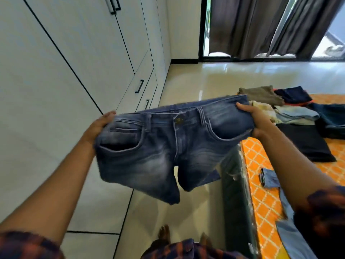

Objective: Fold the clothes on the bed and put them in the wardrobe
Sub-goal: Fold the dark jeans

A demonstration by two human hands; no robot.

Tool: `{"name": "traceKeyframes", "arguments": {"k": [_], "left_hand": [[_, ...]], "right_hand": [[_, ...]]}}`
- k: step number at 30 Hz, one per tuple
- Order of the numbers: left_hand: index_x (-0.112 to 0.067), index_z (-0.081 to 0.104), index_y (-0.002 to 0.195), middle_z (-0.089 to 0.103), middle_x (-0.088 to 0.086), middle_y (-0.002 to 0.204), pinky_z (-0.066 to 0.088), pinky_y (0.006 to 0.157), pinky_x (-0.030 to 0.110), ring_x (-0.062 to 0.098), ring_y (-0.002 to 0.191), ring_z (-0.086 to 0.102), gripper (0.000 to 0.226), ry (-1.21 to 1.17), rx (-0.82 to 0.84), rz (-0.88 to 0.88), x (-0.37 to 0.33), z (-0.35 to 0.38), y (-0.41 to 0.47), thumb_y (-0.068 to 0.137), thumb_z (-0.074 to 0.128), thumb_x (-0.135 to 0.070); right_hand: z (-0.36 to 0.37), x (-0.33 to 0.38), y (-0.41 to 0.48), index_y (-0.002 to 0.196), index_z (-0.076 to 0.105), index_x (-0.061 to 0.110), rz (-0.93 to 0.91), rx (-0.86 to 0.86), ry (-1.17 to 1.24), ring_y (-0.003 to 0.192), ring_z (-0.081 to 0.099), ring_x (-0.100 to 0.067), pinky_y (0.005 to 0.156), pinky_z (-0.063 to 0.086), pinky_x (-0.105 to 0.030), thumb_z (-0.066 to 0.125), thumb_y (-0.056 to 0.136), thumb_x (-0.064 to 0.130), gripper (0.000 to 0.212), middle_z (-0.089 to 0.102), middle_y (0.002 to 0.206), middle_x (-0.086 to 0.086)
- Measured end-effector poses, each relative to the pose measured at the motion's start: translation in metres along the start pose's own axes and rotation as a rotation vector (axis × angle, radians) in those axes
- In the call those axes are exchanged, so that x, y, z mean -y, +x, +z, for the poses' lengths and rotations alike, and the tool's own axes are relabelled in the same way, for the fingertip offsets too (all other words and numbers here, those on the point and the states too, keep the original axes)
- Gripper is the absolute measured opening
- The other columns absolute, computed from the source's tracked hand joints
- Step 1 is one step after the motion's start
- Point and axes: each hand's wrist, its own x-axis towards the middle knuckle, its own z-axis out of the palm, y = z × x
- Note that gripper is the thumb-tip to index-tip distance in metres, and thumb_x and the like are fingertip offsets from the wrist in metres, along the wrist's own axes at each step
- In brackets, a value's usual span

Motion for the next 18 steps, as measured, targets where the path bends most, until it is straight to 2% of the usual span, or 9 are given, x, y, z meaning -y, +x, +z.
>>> {"name": "traceKeyframes", "arguments": {"k": [1,2,3,5,7,9,11,14,18], "left_hand": [[-0.018,0.076,0.084,0.068,0.006,0.089,0.059,0.061,0.029,0.021,0.075,0.068,0.028,0.094,-0.018,-0.011,0.011,0.011,0.003,0.101,0.055,-0.013],[-0.018,0.071,0.089,0.067,0.007,0.087,0.057,0.06,0.03,0.025,0.078,0.065,0.019,0.194,-0.018,0.001,0.02,0.021,0.006,0.1,0.057,-0.011],[-0.019,0.066,0.095,0.066,0.008,0.087,0.054,0.061,0.031,0.026,0.079,0.062,0.012,0.339,0.001,0.038,0.026,0.026,0.005,0.099,0.06,-0.01],[-0.02,0.063,0.101,0.065,0.009,0.091,0.052,0.065,0.031,0.025,0.08,0.062,0.011,0.453,-0.045,0.106,0.037,0.025,0.006,0.098,0.063,-0.01],[-0.022,0.064,0.099,0.065,0.009,0.097,0.054,0.066,0.031,0.025,0.086,0.063,0.012,0.344,-0.149,0.132,0.048,0.014,0.004,0.098,0.063,-0.011],[-0.022,0.066,0.1,0.066,0.011,0.1,0.056,0.069,0.032,0.027,0.089,0.066,0.01,0.246,-0.171,0.126,0.054,0.004,0.003,0.097,0.064,-0.012],[-0.021,0.071,0.099,0.072,0.007,0.098,0.058,0.075,0.033,0.025,0.09,0.069,0.008,0.301,-0.158,0.196,0.049,0.005,0.006,0.093,0.071,-0.017],[-0.023,0.077,0.086,0.076,-0.009,0.083,0.056,0.076,0.024,0.008,0.08,0.071,0.008,0.561,-0.092,0.403,0.028,0.002,0.011,0.081,0.083,-0.026],[-0.031,0.075,0.085,0.071,-0.015,0.085,0.052,0.073,0.027,0.005,0.081,0.066,0.034,1.064,-0.035,0.539,0.018,-0.008,0.023,0.067,0.085,-0.059]], "right_hand": [[0.007,-0.003,0.011,0.114,0.074,0.01,-0.014,-0.053,-0.025,0.093,0.075,-0.027,0.073,0.061,-0.034,0.067,0.093,0.021,0.024,0.078,0.096,-0.007],[0.012,-0.002,0.019,0.117,0.071,0.01,-0.038,-0.125,-0.085,0.1,0.073,-0.029,0.08,0.06,-0.037,0.07,0.093,0.022,0.027,0.077,0.098,-0.006],[0.013,-0.006,0.026,0.111,0.071,0.012,-0.069,-0.191,-0.16,0.101,0.071,-0.029,0.086,0.059,-0.04,0.073,0.092,0.024,0.023,0.075,0.098,-0.005],[0.012,-0.016,0.031,0.094,0.071,0.019,-0.138,-0.271,-0.264,0.098,0.071,-0.026,0.092,0.058,-0.044,0.076,0.09,0.028,0.011,0.074,0.097,-0.003],[0.008,-0.025,0.026,0.093,0.074,0.018,-0.162,-0.253,-0.291,0.097,0.073,-0.027,0.092,0.058,-0.044,0.076,0.09,0.028,0.011,0.077,0.097,-0.004],[0.007,-0.032,0.02,0.103,0.076,0.015,-0.214,-0.201,-0.308,0.099,0.073,-0.028,0.09,0.059,-0.043,0.074,0.092,0.026,0.015,0.078,0.1,-0.005],[0.01,-0.036,0.013,0.106,0.075,0.014,-0.242,-0.193,-0.284,0.097,0.074,-0.026,0.086,0.059,-0.04,0.072,0.093,0.024,0.016,0.078,0.1,-0.005],[0.022,-0.028,0.007,0.098,0.073,0.012,-0.249,-0.169,-0.178,0.085,0.075,-0.019,0.077,0.061,-0.032,0.069,0.095,0.017,0.007,0.079,0.089,-0.001],[0.045,-0.01,0.001,0.099,0.073,0.009,-0.268,-0.038,-0.095,0.093,0.072,-0.027,0.088,0.059,-0.04,0.066,0.094,0.012,0.009,0.077,0.1,-0.01]]}}
